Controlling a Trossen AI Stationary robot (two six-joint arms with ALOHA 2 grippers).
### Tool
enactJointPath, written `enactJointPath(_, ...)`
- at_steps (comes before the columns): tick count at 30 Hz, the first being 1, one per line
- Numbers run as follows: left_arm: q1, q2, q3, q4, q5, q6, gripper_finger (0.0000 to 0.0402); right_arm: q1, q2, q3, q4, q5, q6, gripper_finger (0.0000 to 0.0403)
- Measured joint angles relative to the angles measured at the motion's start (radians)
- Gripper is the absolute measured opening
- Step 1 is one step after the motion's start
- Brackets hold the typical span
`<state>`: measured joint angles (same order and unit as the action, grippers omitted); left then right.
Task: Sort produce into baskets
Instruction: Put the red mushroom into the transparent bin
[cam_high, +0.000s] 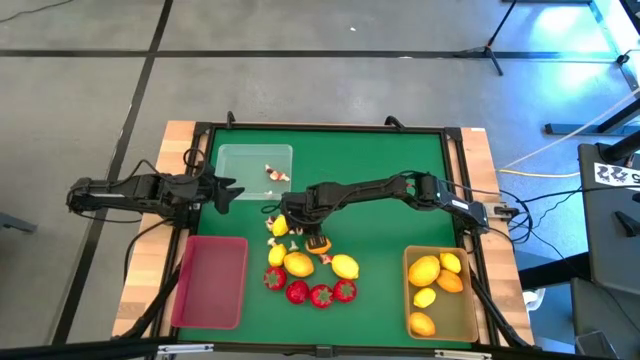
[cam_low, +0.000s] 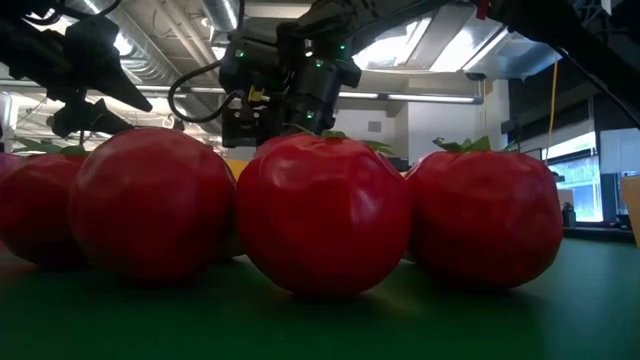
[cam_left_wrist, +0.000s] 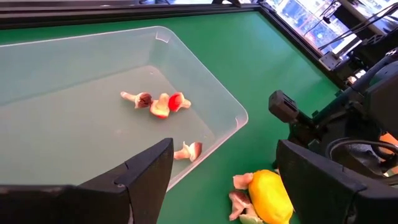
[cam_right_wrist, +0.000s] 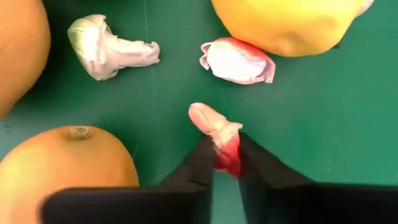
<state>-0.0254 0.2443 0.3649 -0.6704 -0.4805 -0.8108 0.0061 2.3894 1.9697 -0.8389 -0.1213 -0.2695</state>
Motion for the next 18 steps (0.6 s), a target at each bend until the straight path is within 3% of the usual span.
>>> enactJointPath(3, 0.0, 0.0, 0.0, 0.0, 0.0, -0.002, 0.0279, 0.0, 0.0, 0.0, 0.0, 0.001, 0.0, 0.0012)
enactJointPath(10, 0.0, 0.0, 0.0, 0.0, 0.0, -0.001, 0.0279, 0.0, 0.007, 0.039, -0.056, 0.005, 0.004, 0.0038)
enactJointPath(18, 0.0, 0.0, 0.0, 0.0, 0.0, -0.001, 0.0279, -0.008, 0.008, 0.175, -0.157, 0.045, -0.029, 0.0014)
